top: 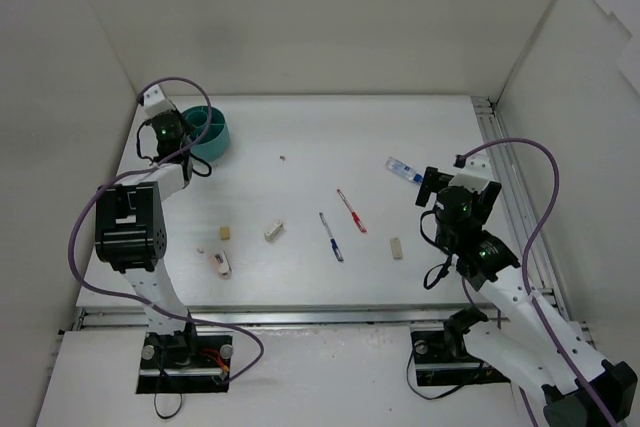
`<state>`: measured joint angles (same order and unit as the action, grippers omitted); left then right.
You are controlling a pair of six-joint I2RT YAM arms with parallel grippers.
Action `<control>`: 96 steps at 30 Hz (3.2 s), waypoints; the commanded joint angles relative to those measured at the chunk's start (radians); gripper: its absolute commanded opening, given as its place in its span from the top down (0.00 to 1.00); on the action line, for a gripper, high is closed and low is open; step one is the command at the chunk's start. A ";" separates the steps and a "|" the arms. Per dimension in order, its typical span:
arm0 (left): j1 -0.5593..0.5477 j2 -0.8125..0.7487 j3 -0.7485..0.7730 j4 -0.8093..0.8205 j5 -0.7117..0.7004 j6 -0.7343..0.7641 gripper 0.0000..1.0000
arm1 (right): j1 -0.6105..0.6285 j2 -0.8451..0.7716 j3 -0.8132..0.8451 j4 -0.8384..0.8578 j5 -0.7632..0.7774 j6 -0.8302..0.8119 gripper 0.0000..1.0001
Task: Sort the stationery into containers
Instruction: Place the pen in the storage box, then pick up the pen from the center of the board.
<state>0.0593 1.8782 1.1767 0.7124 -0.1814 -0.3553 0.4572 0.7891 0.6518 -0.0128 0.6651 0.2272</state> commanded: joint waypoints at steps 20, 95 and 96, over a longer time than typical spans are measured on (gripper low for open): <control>-0.140 -0.321 0.098 -0.316 0.384 0.315 0.00 | -0.011 -0.094 -0.006 0.019 -0.162 -0.057 0.02; -0.739 -0.007 0.448 -1.582 0.905 1.644 0.08 | -0.338 0.478 0.298 -0.204 -0.656 0.060 0.02; -0.739 0.008 0.475 -1.603 0.915 1.648 0.09 | -0.338 0.478 0.298 -0.204 -0.657 0.063 0.02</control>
<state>-0.6613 1.8416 1.5791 -0.7387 0.7288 1.1748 0.1246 1.2903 0.9569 -0.2443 0.0196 0.2691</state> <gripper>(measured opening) 0.918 0.979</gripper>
